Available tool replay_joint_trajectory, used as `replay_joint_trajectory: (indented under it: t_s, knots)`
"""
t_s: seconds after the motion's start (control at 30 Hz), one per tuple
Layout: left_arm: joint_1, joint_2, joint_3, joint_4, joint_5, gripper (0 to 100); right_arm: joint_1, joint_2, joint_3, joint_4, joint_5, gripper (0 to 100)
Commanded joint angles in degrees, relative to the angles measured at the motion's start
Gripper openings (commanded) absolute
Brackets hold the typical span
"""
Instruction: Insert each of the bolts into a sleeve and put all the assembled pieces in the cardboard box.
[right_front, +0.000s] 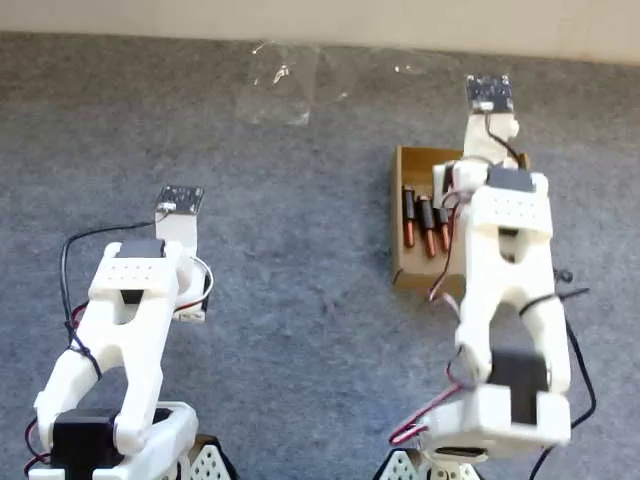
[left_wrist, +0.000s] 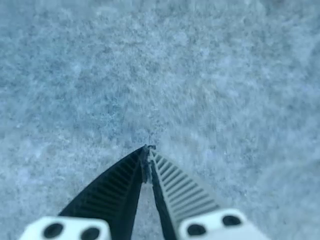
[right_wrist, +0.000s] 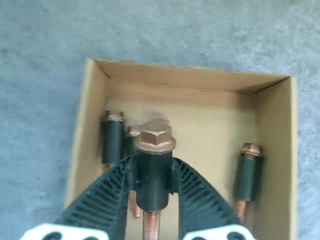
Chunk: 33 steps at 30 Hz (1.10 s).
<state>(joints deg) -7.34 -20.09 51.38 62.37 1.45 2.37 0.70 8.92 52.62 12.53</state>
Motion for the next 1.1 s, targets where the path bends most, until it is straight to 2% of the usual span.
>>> replay_joint_trajectory:
  t_s: [0.0,0.17,0.53,0.77,0.9,1.07]
  knots:
    - [0.48,-0.31,-0.31,-1.41,-0.53,1,1.63,6.81,-14.46,6.73,3.96,0.4]
    - [0.48,-4.26,1.54,-1.58,-0.53,1,3.47,19.65,-29.32,11.65,4.4,0.4]
    - [0.75,-23.96,13.14,-4.57,-0.44,1,4.97,40.22,-54.11,24.04,4.48,0.4]
    - [0.48,-28.7,15.08,-4.66,-0.44,1,3.38,48.22,-62.81,31.78,4.48,1.1]
    - [0.48,-28.7,15.08,-4.66,-0.35,1,3.12,51.74,-65.71,33.27,4.48,6.7]
    - [0.48,-28.7,15.08,-4.75,-0.35,1,3.3,52.53,-68.0,34.77,4.48,7.3]
